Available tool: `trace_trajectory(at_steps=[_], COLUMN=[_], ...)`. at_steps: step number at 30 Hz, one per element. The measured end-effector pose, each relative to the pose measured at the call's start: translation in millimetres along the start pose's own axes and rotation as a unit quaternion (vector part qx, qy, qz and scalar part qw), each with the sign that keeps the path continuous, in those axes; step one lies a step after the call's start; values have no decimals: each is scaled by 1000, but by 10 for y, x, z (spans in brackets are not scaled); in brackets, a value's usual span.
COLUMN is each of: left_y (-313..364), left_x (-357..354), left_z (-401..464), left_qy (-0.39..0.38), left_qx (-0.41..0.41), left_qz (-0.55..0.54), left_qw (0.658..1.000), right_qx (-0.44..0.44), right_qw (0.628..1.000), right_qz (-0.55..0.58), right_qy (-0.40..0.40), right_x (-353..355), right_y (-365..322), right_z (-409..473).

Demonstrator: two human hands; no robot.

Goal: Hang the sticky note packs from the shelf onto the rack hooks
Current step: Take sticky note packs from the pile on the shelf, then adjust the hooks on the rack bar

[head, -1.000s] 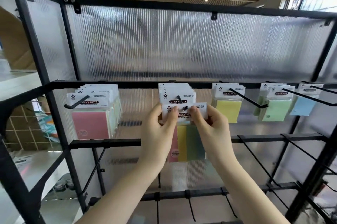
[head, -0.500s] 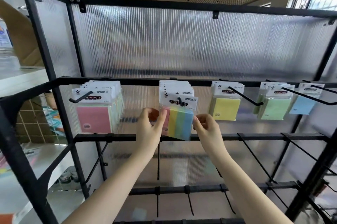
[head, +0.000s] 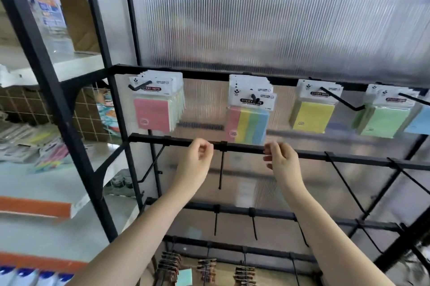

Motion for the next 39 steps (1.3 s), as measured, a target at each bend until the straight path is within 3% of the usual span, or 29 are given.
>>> trace_trajectory(at_steps=[7,14,28,39], left_y=[-366,-865,-2187,-3276], left_x=[290,994,3199,4064], left_z=[-291,-693,-1410,-1461], left_qy=[-79,-111,-82,-51], left_qx=[-27,-22,72,176], left_qz=[131,141,204,280], left_qw=[988,984,973,942], right_qx=[-19,-18,-9,16], right_qw=[995,979,885,831], right_qz=[-90,-155,-255,-288], right_qy=[-47,-133,-389,-475], right_x=[-289,-1221,-3728,-5258], right_y=[133,-44,-43,163], right_z=[-368,-832,-2425,-2774])
Point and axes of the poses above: each hand's wrist, its own z-axis towards the middle knuckle, its own x-axis out of the back of the hand, y = z × x, the point moved 6 cm from there along z, towards the middle knuckle, and after that the axes turned 14 degrees about z, right-handed, at the moved point
